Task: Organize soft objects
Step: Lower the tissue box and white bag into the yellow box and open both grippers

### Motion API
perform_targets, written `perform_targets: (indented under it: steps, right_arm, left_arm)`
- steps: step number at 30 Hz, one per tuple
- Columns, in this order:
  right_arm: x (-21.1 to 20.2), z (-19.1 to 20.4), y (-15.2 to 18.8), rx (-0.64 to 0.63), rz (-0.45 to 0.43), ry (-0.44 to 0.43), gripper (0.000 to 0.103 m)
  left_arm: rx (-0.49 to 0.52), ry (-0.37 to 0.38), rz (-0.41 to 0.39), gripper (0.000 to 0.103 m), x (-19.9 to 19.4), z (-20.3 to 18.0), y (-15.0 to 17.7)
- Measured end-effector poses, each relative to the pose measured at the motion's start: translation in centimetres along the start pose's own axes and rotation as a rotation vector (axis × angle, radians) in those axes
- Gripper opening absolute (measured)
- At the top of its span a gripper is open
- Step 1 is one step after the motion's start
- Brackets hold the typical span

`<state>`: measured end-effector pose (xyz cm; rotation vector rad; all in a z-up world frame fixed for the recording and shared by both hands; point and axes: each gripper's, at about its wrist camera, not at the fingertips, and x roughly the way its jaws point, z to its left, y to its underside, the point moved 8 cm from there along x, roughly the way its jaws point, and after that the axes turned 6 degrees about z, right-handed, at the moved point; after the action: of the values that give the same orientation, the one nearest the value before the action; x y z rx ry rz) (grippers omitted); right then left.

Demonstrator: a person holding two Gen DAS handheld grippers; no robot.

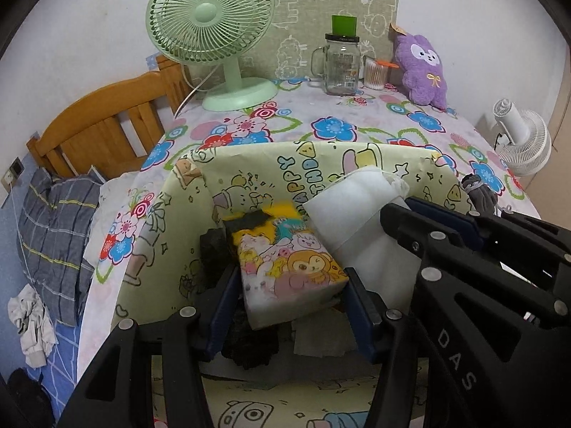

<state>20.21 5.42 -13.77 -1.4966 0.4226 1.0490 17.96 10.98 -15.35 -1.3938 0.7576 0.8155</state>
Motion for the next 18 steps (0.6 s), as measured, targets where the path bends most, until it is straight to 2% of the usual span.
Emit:
perform_targets:
  steps: [4, 9, 10, 11, 14, 16, 18]
  right_arm:
    - [0.2, -0.4, -0.3, -0.007, 0.0, -0.003, 0.012]
    - [-0.1, 0.0, -0.3, -0.026, 0.006, -0.002, 0.024]
    - [-0.2, 0.1, -0.3, -0.03, 0.007, -0.005, 0.033]
    - [-0.4, 0.1, -0.3, -0.031, 0.01, -0.01, 0.047]
    - [-1.5, 0.5, -0.4, -0.025, -0.013, -0.027, 0.073]
    - [-2.2, 0.4, -0.5, -0.016, -0.036, -0.008, 0.079]
    - [-2.8, 0.5, -0.5, -0.024, -0.049, -0.004, 0.079]
  left_arm:
    - [0.001, -0.004, 0.003, 0.061, 0.1, -0.1, -0.2]
    - [-0.002, -0.016, -0.007, 0.075, -0.2, 0.1, -0.2]
    - [-0.006, -0.021, -0.013, 0.079, -0.4, 0.2, -0.2]
    - [-0.017, -0.028, -0.025, 0.086, -0.6, 0.4, -0.3]
    - [-0.039, -0.02, -0.047, 0.094, -1.3, 1.0, -0.4]
    - [-0.04, -0.018, -0.054, 0.095, -1.7, 1.1, -0.5]
    - [-0.033, -0.019, -0.064, 0.096, -2.2, 0.9, -0.4]
